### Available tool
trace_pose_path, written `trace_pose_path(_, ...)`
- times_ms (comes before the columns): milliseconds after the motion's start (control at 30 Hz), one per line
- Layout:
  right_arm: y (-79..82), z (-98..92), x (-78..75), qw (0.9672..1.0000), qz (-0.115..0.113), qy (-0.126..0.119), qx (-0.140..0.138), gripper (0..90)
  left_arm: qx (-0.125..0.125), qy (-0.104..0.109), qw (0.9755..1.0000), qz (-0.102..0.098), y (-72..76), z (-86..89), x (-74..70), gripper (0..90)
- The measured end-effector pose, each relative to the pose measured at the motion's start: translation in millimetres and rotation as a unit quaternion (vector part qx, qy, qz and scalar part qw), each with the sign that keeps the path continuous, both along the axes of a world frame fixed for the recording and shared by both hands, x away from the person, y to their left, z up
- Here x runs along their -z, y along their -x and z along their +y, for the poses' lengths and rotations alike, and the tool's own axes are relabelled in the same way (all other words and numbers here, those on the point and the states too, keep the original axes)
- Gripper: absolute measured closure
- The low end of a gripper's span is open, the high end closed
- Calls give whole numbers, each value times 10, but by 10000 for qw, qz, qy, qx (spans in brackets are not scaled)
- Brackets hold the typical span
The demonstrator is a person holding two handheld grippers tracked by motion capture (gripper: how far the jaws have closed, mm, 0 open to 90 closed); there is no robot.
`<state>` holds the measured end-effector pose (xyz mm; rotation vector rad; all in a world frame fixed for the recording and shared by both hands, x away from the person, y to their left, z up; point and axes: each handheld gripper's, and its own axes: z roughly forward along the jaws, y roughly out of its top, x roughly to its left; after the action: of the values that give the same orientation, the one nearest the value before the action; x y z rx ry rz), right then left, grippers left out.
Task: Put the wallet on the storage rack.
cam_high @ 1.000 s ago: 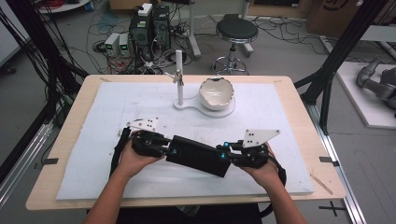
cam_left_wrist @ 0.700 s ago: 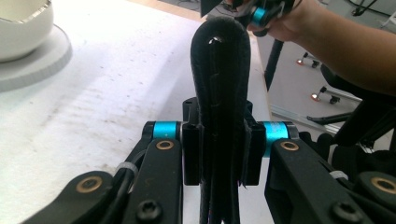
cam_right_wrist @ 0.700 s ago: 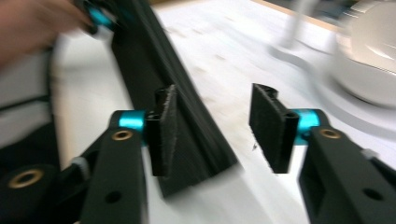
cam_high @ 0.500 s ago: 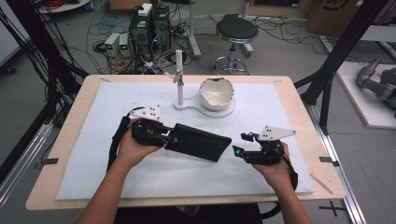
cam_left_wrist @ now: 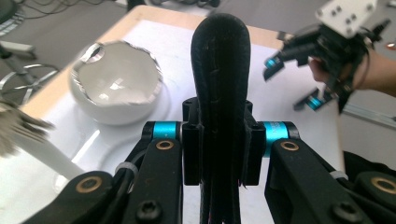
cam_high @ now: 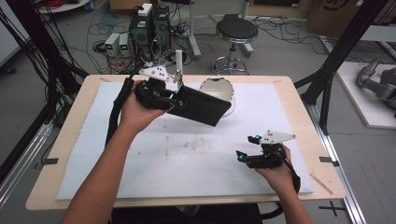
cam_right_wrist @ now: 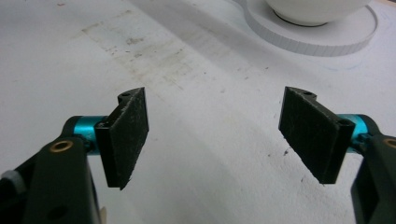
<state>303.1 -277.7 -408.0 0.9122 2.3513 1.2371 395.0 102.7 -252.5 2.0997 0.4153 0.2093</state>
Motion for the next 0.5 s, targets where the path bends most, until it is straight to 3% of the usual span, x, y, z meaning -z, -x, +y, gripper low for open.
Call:
trace_pose_path(233,-47,-91,62,9996,157,-147,179,215,-387,-462,9979,-216,-270,-204,-285,754)
trace_pose_path(367,-56,-121,69,9993,202,-208,237,215,-561,-713,9956,-226,-445,-346,-344,754)
trace_pose_path(500,-58,-121,69,9994,196,-178,242,215,-710,-825,9938,-214,-598,-445,-350,754)
